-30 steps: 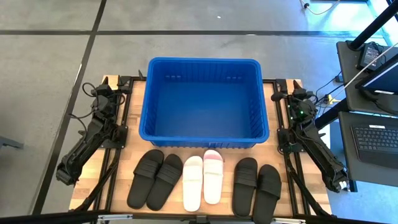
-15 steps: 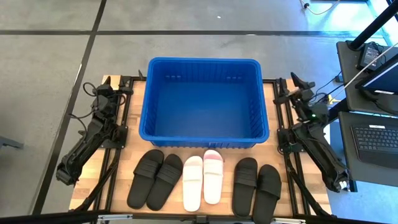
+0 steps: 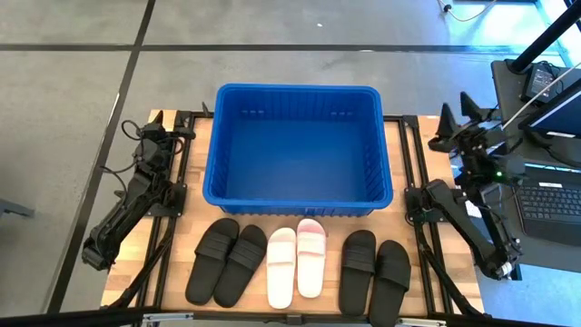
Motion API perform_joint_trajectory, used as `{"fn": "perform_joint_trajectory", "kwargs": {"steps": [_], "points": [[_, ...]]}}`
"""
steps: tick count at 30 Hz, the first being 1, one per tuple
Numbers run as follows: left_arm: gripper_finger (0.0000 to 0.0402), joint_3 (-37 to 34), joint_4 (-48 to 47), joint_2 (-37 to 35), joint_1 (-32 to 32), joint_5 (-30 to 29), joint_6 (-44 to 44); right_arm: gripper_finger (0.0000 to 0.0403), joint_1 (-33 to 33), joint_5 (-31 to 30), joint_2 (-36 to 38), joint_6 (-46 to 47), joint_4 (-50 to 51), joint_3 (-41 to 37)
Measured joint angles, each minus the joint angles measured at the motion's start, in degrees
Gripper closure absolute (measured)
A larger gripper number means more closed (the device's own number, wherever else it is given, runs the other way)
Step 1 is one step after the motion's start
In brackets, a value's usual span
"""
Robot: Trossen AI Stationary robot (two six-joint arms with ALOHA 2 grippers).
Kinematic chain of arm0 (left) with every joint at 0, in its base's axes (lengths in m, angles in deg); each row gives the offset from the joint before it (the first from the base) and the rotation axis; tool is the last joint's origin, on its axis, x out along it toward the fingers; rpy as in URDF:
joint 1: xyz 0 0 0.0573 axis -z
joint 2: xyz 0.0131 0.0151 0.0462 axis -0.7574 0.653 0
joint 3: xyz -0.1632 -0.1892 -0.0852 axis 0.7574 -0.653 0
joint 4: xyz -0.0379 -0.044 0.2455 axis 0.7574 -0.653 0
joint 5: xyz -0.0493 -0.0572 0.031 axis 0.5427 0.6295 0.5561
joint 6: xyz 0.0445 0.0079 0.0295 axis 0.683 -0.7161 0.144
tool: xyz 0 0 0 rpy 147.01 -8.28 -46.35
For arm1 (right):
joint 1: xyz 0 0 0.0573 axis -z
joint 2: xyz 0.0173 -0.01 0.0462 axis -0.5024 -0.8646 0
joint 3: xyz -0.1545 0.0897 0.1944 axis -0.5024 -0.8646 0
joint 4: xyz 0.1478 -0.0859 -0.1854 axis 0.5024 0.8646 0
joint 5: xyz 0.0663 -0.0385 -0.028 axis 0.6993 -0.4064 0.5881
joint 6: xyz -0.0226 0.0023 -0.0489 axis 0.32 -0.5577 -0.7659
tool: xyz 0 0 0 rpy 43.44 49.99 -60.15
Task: Pick and place slides into bin
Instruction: Put the black slipper into the blue bin
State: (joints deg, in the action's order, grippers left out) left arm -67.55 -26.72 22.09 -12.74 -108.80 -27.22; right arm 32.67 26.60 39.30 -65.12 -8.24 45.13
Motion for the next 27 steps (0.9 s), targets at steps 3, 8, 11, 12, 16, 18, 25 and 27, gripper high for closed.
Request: {"fn": "perform_joint_trajectory", "kwargs": {"steps": [3,8,11,12,16,18,25,27], "points": [[0.0111,0.0,0.0,0.0,0.0,0.0,0.0,0.0125,0.0,-0.1,-4.2,2.3,0.2,2.0],[0.0111,0.0,-0.1,0.0,0.0,0.0,0.0,0.0125,0.0,4.5,-12.3,5.1,0.7,3.2],[0.0111,0.0,-0.1,0.0,0.0,0.4,0.0,0.0125,0.0,7.3,-16.7,5.1,0.7,4.5],[0.0111,0.0,-0.1,0.0,0.0,1.0,0.0,0.0125,0.0,8.7,-18.1,5.1,0.8,5.2],[0.0111,0.0,-0.9,0.0,0.0,1.7,0.0,0.0125,-0.7,17.3,-22.6,3.0,2.1,10.0],[0.0111,0.0,-1.6,0.0,0.0,1.7,0.0,0.0125,-1.8,21.2,-24.7,1.1,5.7,13.6],[0.0111,0.0,-2.6,0.0,0.0,1.7,0.0,0.0125,-9.9,26.8,-30.9,-7.2,28.2,29.3],[0.0111,0.0,-2.5,0.0,0.0,1.7,0.0,0.0125,-13.0,26.8,-32.2,-7.2,33.7,33.2]]}}
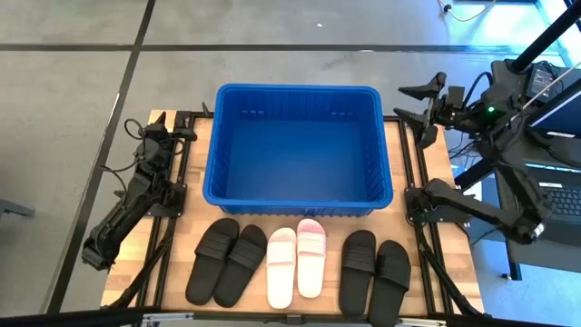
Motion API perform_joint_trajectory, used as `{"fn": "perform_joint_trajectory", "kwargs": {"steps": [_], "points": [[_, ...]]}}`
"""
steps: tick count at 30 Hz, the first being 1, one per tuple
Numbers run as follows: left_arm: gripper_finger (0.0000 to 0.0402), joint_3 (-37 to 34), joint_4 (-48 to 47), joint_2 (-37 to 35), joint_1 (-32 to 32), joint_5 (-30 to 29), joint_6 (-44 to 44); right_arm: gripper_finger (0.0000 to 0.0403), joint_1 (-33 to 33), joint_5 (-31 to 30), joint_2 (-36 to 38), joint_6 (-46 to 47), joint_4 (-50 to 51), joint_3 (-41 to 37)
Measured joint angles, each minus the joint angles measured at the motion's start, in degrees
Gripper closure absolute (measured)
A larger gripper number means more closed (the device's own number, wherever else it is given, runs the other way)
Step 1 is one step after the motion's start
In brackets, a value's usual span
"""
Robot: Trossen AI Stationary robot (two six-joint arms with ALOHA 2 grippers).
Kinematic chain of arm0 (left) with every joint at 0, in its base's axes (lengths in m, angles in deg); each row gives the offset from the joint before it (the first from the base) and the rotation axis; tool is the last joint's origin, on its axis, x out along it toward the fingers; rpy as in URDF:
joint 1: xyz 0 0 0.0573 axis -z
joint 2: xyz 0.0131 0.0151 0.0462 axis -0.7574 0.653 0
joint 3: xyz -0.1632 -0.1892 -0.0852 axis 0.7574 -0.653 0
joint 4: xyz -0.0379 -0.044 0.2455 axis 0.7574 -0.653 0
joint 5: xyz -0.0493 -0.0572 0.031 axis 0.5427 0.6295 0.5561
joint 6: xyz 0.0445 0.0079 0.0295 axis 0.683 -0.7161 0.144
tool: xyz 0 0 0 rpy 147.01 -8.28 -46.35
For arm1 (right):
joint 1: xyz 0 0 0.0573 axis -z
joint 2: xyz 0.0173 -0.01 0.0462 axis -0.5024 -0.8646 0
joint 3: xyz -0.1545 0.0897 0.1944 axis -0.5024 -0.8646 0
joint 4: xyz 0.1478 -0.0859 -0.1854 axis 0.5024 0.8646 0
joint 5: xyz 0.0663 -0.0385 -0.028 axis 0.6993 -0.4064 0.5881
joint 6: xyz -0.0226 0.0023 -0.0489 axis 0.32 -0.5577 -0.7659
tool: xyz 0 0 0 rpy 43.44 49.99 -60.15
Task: Pick and place slides into bin
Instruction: Put the black slipper into the blue bin
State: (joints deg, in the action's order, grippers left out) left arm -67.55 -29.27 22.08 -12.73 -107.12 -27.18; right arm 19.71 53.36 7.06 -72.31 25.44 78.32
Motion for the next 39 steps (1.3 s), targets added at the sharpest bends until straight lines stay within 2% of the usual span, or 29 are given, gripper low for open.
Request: {"fn": "perform_joint_trajectory", "kwargs": {"steps": [4,7,10,15,17,23,27,32,34,39], "points": [[0.0111,0.0,0.0,0.0,0.0,-0.4,0.0,0.0125,-7.0,-2.0,-2.8,1.1,7.6,5.6],[0.0111,0.0,0.0,0.0,0.0,-0.7,0.0,0.0125,-13.1,-6.7,-5.6,2.9,10.6,6.3],[0.0111,0.0,0.0,0.0,0.0,-0.7,2.3,0.0125,-19.3,-10.3,-10.7,4.4,9.5,6.1],[0.0111,0.0,0.0,0.0,0.0,-0.7,8.8,0.0125,-29.3,-11.4,-20.5,5.1,5.4,5.9],[0.0111,0.0,0.1,0.0,0.0,-0.7,10.3,0.0125,-33.0,-13.8,-23.7,6.6,6.4,7.5],[0.0111,0.0,0.1,0.0,0.0,-0.7,10.0,0.0126,-43.8,-26.6,-31.7,12.4,26.1,16.8],[0.0111,0.0,0.0,0.0,0.0,-0.7,9.0,0.0138,-51.8,-32.6,-36.3,23.3,43.6,24.2],[0.0111,0.0,0.0,0.0,0.0,-0.7,9.0,0.0164,-62.3,-33.4,-41.3,42.4,60.5,30.5],[0.0111,0.0,0.0,0.0,0.0,-0.7,9.0,0.0172,-66.5,-32.2,-42.9,49.2,64.5,31.0],[0.0111,0.0,0.0,0.0,0.0,-0.7,9.0,0.0185,-75.4,-24.9,-46.4,63.7,68.9,30.7]]}}
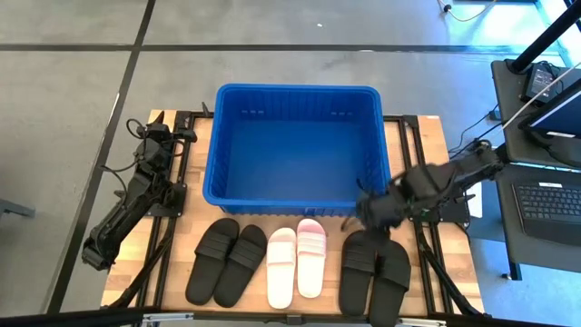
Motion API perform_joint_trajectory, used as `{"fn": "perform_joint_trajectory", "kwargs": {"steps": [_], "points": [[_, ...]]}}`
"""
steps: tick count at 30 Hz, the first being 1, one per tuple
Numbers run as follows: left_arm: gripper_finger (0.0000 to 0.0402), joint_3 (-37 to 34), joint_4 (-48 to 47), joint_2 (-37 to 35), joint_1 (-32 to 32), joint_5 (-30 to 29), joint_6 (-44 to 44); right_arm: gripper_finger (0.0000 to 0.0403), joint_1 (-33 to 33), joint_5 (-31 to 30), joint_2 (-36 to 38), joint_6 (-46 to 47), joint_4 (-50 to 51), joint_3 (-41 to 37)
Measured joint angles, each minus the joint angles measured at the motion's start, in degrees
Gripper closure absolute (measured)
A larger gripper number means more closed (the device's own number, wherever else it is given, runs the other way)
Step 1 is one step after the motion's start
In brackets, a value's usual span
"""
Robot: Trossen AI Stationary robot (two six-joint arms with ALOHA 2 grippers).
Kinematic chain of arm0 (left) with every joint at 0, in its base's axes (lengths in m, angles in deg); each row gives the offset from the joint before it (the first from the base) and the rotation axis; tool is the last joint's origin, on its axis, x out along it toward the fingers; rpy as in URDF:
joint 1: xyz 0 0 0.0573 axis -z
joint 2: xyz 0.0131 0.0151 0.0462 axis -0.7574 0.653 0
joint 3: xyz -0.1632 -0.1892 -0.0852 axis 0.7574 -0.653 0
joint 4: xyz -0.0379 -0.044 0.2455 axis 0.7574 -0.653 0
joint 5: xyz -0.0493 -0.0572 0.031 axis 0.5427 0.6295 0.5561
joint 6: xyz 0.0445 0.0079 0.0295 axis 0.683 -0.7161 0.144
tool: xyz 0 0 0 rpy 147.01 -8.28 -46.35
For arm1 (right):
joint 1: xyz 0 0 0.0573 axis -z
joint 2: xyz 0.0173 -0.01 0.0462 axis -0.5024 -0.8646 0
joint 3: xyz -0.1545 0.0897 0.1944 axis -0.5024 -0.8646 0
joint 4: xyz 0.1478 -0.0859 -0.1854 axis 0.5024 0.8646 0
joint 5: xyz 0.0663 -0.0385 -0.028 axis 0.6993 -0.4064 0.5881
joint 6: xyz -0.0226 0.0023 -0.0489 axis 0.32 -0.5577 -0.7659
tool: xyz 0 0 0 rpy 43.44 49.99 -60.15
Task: Pick and place slides into bin
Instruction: Put the black slipper into the blue bin
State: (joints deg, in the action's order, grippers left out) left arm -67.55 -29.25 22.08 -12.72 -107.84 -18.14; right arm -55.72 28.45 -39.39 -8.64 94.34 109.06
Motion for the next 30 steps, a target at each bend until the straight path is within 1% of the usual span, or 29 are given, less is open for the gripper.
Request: {"fn": "perform_joint_trajectory", "kwargs": {"steps": [3,6,10,13,16,21,23,27,30], "points": [[0.0111,0.0,0.0,0.0,0.0,0.0,0.0,0.0186,-4.7,0.8,-2.7,4.9,-0.1,0.0],[0.0111,0.0,0.0,0.0,0.0,0.0,0.0,0.0186,-8.5,0.5,-6.2,6.9,-0.1,0.0],[0.0111,0.0,0.0,0.0,0.0,0.0,0.0,0.0186,-12.9,0.0,-12.1,7.1,-0.1,-0.1],[0.0111,0.0,0.0,0.0,0.0,0.0,0.0,0.0186,-15.4,1.2,-16.3,7.1,-0.1,-0.1],[0.0111,0.0,0.0,0.0,0.0,0.0,0.0,0.0186,-17.1,2.9,-20.0,8.5,-0.2,-0.1],[0.0111,0.0,-0.5,0.0,0.0,0.0,0.0,0.0186,-19.6,2.9,-25.2,11.7,-0.9,-0.1],[0.0111,0.0,-0.9,0.0,0.0,0.0,0.0,0.0184,-20.2,3.9,-26.7,12.1,-0.9,-0.1],[0.0111,0.0,-2.5,0.0,0.0,0.0,0.0,0.0167,-21.1,5.0,-27.9,14.2,-1.4,-0.1],[0.0111,0.0,-3.9,0.0,0.0,0.0,0.0,0.0146,-22.0,3.2,-27.9,17.2,-2.0,-0.1]]}}
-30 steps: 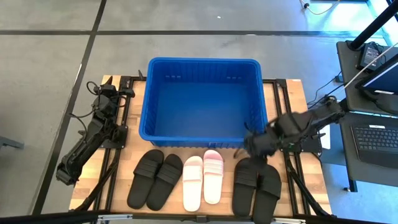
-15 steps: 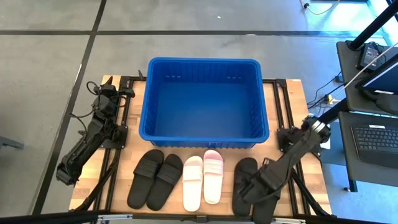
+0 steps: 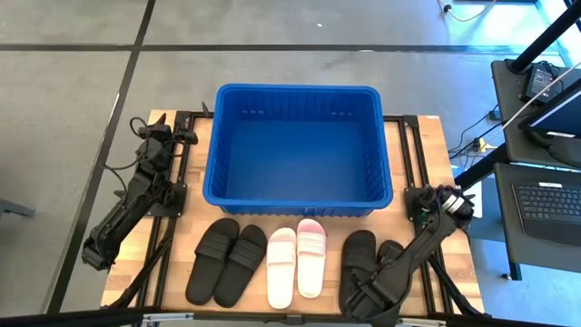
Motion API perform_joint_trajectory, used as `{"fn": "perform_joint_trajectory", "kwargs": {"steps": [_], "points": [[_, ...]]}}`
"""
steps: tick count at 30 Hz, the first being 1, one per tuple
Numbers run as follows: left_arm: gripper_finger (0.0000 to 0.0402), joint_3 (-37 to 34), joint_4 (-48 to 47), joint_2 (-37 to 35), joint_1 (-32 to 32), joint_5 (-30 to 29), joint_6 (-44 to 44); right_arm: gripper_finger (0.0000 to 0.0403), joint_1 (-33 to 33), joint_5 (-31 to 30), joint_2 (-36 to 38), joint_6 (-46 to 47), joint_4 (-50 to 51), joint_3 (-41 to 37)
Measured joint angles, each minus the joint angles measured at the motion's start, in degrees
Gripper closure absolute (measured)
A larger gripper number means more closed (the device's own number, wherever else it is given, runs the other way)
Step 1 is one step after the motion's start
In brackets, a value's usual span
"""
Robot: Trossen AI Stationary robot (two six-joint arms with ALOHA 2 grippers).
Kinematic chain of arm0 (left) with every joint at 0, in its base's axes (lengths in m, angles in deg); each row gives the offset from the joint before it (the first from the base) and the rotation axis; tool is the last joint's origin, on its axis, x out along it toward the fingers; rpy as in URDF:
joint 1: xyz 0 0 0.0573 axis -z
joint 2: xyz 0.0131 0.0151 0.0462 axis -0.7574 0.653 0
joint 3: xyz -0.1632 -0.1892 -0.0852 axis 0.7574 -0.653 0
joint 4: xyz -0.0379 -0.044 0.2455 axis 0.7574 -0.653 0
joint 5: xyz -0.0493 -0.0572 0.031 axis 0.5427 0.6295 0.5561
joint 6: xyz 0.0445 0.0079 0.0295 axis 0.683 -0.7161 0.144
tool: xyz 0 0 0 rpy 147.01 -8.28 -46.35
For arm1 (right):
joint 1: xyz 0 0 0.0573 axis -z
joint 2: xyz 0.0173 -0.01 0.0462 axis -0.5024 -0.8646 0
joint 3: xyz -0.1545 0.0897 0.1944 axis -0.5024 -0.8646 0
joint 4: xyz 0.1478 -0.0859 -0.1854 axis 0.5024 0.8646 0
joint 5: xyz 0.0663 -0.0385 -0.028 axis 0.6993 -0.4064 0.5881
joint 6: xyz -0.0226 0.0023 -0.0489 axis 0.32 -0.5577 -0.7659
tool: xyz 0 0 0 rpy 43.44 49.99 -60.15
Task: Pick and place slides into bin
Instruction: Put the black slipper into the blue bin
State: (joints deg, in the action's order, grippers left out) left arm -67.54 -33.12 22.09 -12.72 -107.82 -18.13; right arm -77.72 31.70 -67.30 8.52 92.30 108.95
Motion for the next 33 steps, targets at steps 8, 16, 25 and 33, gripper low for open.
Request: {"fn": "perform_joint_trajectory", "kwargs": {"steps": [8,16,25,33], "points": [[0.0111,0.0,-0.5,0.0,0.0,0.0,0.0,0.0088,-2.8,-1.3,0.0,1.9,-3.0,0.0],[0.0111,0.0,-0.7,0.0,0.0,0.0,-0.1,0.0081,-5.3,-1.9,-1.2,1.8,-3.3,0.0],[0.0111,0.0,-0.8,0.0,0.0,0.0,-0.2,0.0081,-5.7,-1.9,-5.5,1.7,0.8,0.0],[0.0111,0.0,-0.8,0.0,0.0,0.0,-3.0,0.0092,-5.7,0.3,-10.3,1.7,4.3,0.0]]}}
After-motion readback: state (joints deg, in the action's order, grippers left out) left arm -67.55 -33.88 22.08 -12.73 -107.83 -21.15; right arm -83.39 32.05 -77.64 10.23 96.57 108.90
